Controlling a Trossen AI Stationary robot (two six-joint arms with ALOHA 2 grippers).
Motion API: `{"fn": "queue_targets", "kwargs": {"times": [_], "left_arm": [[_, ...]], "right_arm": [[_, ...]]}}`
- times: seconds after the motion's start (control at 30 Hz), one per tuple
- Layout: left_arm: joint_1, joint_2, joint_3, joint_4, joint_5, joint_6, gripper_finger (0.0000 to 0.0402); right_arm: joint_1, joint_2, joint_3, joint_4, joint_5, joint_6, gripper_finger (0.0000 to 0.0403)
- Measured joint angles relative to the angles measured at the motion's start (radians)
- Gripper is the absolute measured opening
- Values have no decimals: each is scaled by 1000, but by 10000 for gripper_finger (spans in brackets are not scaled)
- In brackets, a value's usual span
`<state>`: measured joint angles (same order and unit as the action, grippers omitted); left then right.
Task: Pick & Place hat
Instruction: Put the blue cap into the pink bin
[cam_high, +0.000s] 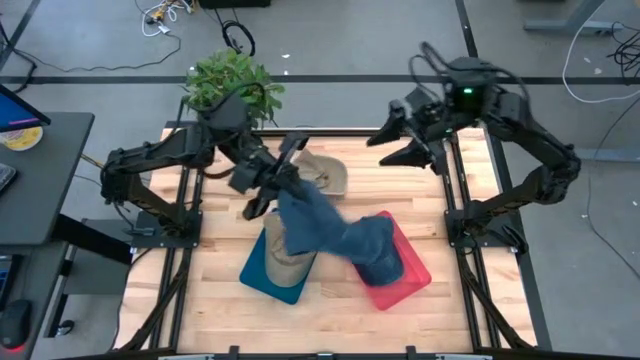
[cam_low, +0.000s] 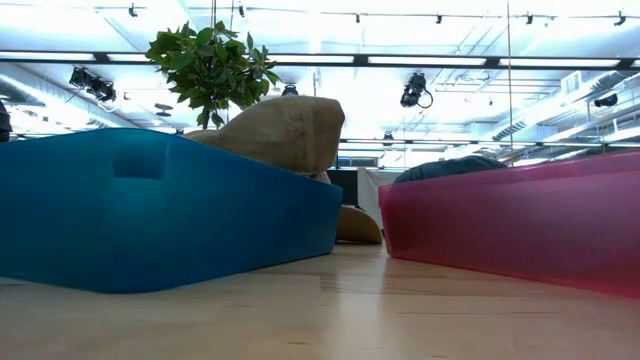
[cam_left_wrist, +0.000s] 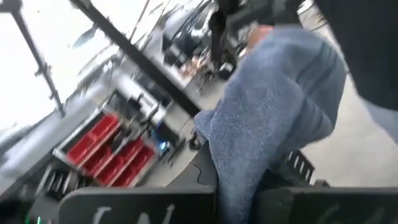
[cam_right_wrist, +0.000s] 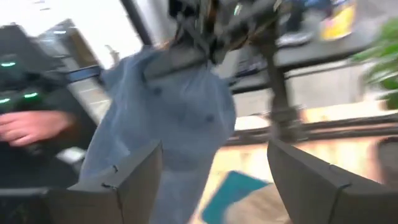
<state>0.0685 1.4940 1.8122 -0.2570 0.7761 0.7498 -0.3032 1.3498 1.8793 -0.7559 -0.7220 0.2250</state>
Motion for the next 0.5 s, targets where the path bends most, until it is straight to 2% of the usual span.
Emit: {"fn": "queue_targets", "kwargs": {"times": [0.2,0.4,0.5], "left_arm": [[28,1,23,5,115,-5,4],[20,2,23,11,119,-21,4],[10,3,23,11,119,-26,4]], "right_arm": [[-17,118,0,183,-205,77,290],[-24,257,0,387,-363,179,291],[-23,318,0,472,-407,222,291]]}}
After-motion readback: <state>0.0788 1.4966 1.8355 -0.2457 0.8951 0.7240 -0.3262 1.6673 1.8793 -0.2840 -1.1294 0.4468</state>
